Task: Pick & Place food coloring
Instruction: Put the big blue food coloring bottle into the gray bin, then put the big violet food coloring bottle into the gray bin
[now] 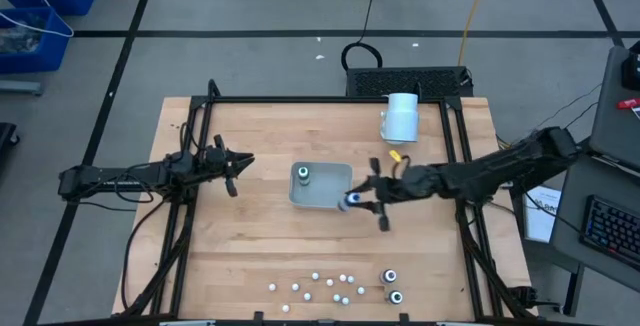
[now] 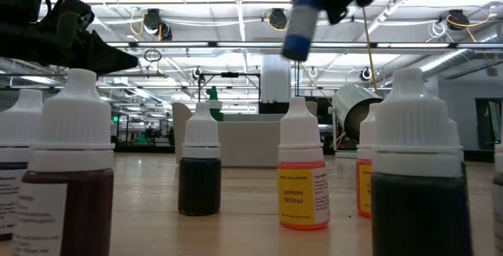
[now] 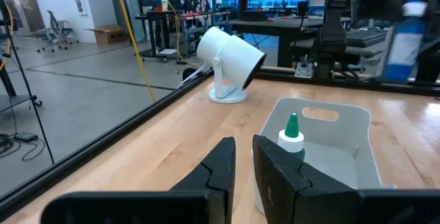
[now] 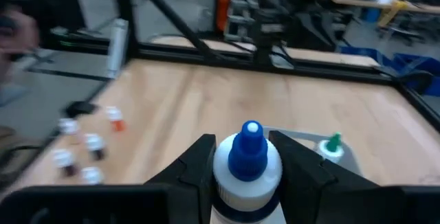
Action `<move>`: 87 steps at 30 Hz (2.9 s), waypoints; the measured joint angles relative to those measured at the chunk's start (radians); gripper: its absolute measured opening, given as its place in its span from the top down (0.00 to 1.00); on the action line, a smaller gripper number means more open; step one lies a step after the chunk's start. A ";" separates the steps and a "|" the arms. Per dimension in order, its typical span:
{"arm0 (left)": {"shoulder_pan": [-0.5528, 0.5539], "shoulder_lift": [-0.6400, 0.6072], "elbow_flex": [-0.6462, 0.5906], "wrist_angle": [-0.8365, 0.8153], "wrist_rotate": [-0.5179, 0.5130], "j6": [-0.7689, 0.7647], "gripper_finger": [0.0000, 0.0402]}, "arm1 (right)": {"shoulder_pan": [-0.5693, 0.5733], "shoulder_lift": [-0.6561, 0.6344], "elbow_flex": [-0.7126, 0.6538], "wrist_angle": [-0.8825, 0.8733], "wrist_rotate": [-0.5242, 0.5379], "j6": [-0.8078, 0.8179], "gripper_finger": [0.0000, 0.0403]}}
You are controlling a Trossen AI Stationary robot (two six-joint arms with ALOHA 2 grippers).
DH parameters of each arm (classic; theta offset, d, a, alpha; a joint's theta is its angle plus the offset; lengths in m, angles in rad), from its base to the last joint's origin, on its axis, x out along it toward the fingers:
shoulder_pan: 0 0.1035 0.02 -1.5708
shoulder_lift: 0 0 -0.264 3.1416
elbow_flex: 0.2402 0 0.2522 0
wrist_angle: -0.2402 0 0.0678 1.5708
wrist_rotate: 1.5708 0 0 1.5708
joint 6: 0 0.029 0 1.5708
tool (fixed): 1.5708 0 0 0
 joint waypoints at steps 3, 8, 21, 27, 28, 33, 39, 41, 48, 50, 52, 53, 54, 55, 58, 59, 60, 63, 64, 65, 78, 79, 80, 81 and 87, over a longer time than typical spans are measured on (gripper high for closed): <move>0.000 0.000 0.000 0.000 0.000 0.000 0.86 | -0.045 0.103 0.074 0.001 0.001 -0.019 0.73; 0.000 0.000 0.000 -0.002 0.000 0.000 0.86 | -0.085 0.270 0.219 -0.003 0.001 -0.040 0.73; 0.000 0.000 0.000 -0.008 0.001 0.000 0.86 | -0.117 0.530 0.383 0.068 0.008 -0.038 0.73; 0.000 0.000 0.000 -0.009 0.001 0.000 0.86 | -0.143 0.591 0.386 0.113 0.008 -0.035 0.73; 0.000 0.000 0.000 -0.009 0.001 0.000 0.86 | -0.146 0.599 0.386 0.115 0.008 -0.032 0.73; 0.000 0.000 0.000 -0.010 0.001 0.000 0.86 | -0.156 0.641 0.386 0.135 0.005 -0.016 0.73; 0.000 0.000 0.000 -0.009 0.001 0.000 0.86 | -0.163 0.695 0.386 0.169 0.005 -0.015 0.73; 0.000 0.000 0.000 -0.009 0.001 0.000 0.86 | -0.164 0.710 0.386 0.181 0.006 -0.018 0.73; 0.000 0.000 0.000 -0.009 0.002 0.000 0.86 | -0.175 0.713 0.385 0.135 0.005 -0.026 0.73; 0.000 0.000 0.000 -0.009 0.002 0.000 0.86 | -0.178 0.713 0.386 0.132 0.005 -0.029 0.73; 0.000 0.000 0.000 -0.008 0.002 0.000 0.86 | -0.181 0.713 0.386 0.132 0.002 -0.031 0.73; 0.000 0.000 0.000 -0.008 0.001 0.000 0.86 | -0.182 0.713 0.386 0.131 0.001 -0.031 0.73; 0.000 0.000 0.000 -0.008 0.001 0.000 0.86 | -0.182 0.716 0.386 0.130 0.000 -0.031 0.73; 0.000 0.000 0.000 -0.008 0.002 0.000 0.86 | -0.183 0.722 0.387 0.135 0.001 -0.030 0.73; 0.000 0.000 0.000 -0.008 0.001 0.000 0.86 | -0.182 0.726 0.387 0.139 0.000 -0.031 0.73; 0.000 0.000 0.000 -0.007 0.001 0.000 0.86 | -0.182 0.726 0.387 0.142 -0.001 -0.031 0.73; 0.000 0.000 0.000 -0.008 0.001 0.000 0.86 | -0.182 0.726 0.387 0.144 -0.001 -0.031 0.71; 0.000 0.000 0.000 -0.008 0.001 0.000 0.86 | -0.181 0.728 0.386 0.166 -0.003 -0.031 0.61; 0.000 0.000 0.000 -0.008 0.001 0.000 0.86 | -0.181 0.728 0.386 0.173 -0.015 -0.031 0.58; 0.000 0.000 0.000 -0.007 0.001 0.000 0.86 | -0.181 0.729 0.385 0.184 -0.026 -0.031 0.55; 0.000 0.000 0.000 -0.008 0.001 0.000 0.86 | -0.180 0.708 0.384 0.250 -0.052 -0.047 0.44; 0.000 0.000 0.000 -0.008 0.001 0.000 0.86 | -0.180 0.700 0.385 0.251 -0.052 -0.052 0.44; 0.000 0.000 0.000 -0.008 0.001 0.000 0.86 | -0.180 0.686 0.385 0.250 -0.052 -0.062 0.44; 0.000 0.000 0.000 -0.008 0.001 0.000 0.86 | -0.177 0.668 0.385 0.240 -0.051 -0.071 0.44; 0.000 0.000 0.000 -0.009 0.001 0.000 0.86 | -0.128 0.505 0.386 0.138 -0.009 -0.168 0.45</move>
